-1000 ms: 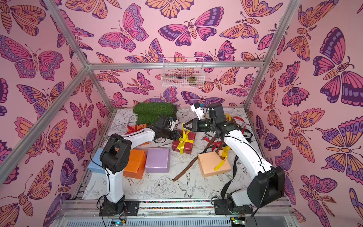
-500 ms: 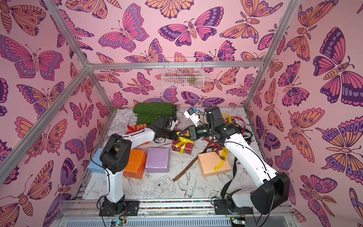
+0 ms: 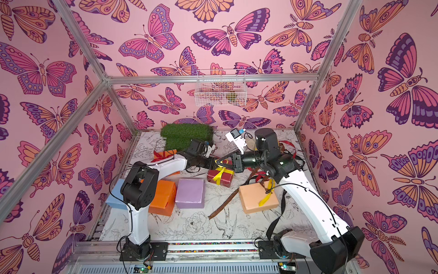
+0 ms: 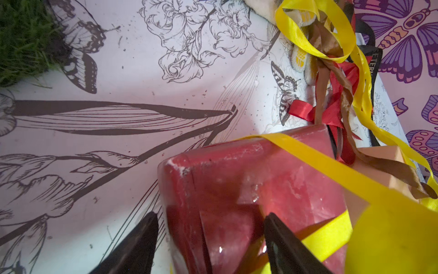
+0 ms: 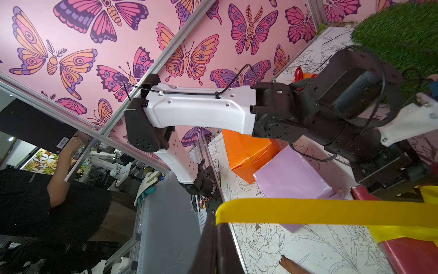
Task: Untie the ribbon bows on the gift boxes
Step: Untie the ribbon from the gift box.
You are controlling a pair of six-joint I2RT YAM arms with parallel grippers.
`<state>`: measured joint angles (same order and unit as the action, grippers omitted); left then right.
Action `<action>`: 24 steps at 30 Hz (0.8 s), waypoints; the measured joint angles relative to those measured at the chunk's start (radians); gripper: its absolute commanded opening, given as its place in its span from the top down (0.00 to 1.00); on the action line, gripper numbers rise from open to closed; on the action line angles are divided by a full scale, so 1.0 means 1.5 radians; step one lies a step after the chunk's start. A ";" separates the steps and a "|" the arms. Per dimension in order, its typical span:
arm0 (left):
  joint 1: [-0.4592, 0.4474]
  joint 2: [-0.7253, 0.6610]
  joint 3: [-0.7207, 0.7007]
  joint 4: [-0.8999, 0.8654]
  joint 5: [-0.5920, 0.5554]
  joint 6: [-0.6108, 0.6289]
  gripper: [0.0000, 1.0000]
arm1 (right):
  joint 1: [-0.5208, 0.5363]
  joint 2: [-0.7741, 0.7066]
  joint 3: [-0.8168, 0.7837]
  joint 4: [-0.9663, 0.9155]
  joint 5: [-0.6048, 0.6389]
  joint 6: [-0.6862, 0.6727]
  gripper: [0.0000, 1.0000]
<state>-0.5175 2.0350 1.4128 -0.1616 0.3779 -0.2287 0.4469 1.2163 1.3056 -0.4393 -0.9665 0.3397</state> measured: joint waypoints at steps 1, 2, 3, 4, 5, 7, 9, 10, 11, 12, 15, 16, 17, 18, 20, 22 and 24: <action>0.000 0.000 0.000 0.000 0.000 0.000 0.28 | -0.009 -0.007 -0.006 0.009 0.005 0.008 1.00; 0.000 0.000 0.000 0.000 0.000 0.000 0.28 | -0.021 -0.015 -0.013 0.021 0.010 0.019 1.00; 0.000 0.000 0.000 0.000 0.000 0.000 0.28 | -0.034 -0.021 -0.019 0.033 0.015 0.029 1.00; 0.000 0.000 0.000 0.000 0.000 0.000 0.28 | -0.050 -0.028 -0.025 0.044 0.022 0.039 1.00; 0.000 0.000 0.000 0.000 0.000 0.000 0.28 | -0.068 -0.035 -0.030 0.052 0.033 0.052 1.00; 0.000 0.000 0.000 0.001 0.000 0.000 0.28 | -0.100 -0.041 -0.033 0.063 0.058 0.070 1.00; 0.000 0.000 0.000 0.000 0.000 0.000 0.28 | -0.128 -0.040 -0.033 0.067 0.085 0.086 1.00; 0.000 0.000 0.000 0.000 0.000 0.000 0.28 | -0.141 -0.035 -0.033 0.066 0.102 0.090 1.00; 0.000 0.000 0.000 0.000 0.000 0.000 0.28 | -0.151 -0.028 -0.033 0.062 0.122 0.092 1.00; 0.000 0.000 0.000 0.001 0.000 0.000 0.28 | -0.158 -0.020 -0.033 0.057 0.140 0.093 1.00; 0.000 0.000 0.000 0.000 0.000 0.000 0.28 | -0.166 0.015 -0.033 0.030 0.213 0.092 1.00; 0.000 0.000 0.000 0.001 0.000 0.000 0.28 | -0.166 0.026 -0.033 0.019 0.234 0.090 1.00; 0.000 0.000 0.000 0.001 0.000 0.000 0.28 | -0.166 0.038 -0.033 0.005 0.260 0.087 1.00; 0.000 0.000 0.000 0.001 0.000 0.000 0.28 | -0.166 0.044 -0.033 -0.004 0.278 0.087 1.00; 0.000 0.000 0.000 0.001 0.000 0.000 0.28 | -0.166 0.056 -0.029 -0.032 0.324 0.081 1.00; 0.000 0.000 0.000 0.000 0.000 0.000 0.28 | -0.166 0.064 -0.020 -0.065 0.379 0.069 1.00; 0.000 0.000 0.000 0.001 0.000 0.000 0.28 | -0.166 0.066 -0.012 -0.091 0.432 0.056 0.90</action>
<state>-0.5175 2.0350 1.4128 -0.1608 0.3779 -0.2291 0.1978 1.3159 1.2881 -0.5751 -0.3183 0.4236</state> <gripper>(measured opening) 0.722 0.049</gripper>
